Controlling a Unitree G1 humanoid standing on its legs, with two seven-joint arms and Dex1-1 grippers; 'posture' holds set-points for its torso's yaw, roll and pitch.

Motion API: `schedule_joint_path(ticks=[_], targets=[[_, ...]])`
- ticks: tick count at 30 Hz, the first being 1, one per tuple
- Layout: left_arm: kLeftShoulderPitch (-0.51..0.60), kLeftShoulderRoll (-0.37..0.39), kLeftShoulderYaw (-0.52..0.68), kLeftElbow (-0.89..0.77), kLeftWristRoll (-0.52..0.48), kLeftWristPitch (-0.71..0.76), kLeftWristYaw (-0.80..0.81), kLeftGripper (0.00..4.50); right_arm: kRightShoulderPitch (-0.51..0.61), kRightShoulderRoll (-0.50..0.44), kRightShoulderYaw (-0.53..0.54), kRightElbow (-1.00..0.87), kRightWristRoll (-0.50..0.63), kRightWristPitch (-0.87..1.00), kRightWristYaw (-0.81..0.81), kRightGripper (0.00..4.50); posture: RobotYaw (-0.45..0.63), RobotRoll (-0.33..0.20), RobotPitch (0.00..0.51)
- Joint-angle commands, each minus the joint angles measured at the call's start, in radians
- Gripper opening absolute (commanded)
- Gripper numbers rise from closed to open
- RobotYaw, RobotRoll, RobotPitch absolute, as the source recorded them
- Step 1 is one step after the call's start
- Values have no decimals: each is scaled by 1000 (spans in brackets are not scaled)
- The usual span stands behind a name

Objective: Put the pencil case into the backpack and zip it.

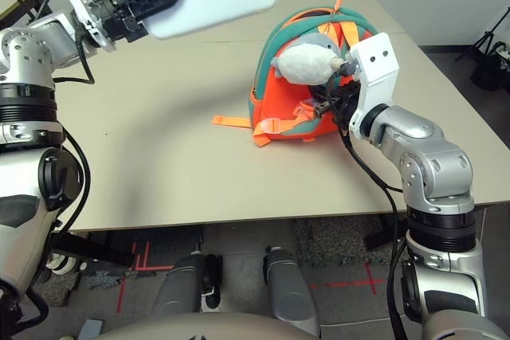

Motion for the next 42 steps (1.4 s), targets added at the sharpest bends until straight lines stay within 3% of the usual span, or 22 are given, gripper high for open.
schedule_joint_path(ticks=[1, 12, 22, 29, 36, 42], targets=[[-7, -14, -18, 28, 25, -36, -37, 1204, 12, 3, 19, 15, -5, 7, 0, 171, -252, 0, 85], [-47, -48, -156, 139, 169, -134, -159, 1204, -10, -1, 27, 25, -11, 2, 5, 171, -248, 0, 92], [-180, -183, -293, 389, 354, -345, -306, 1204, -26, 1, 35, 43, -20, -7, 7, 171, -250, 0, 94], [-295, -319, -233, 611, 424, -449, -177, 1204, -29, 11, 41, 37, -24, -5, 1, 171, -278, 0, 96], [-312, -393, -180, 674, 456, -513, -48, 1204, -34, 21, 49, 37, -34, -11, -2, 171, -287, 0, 91], [-311, -336, -118, 628, 429, -484, -86, 3370, -36, 22, 53, 43, -39, -16, 3, 171, -272, 0, 90]])
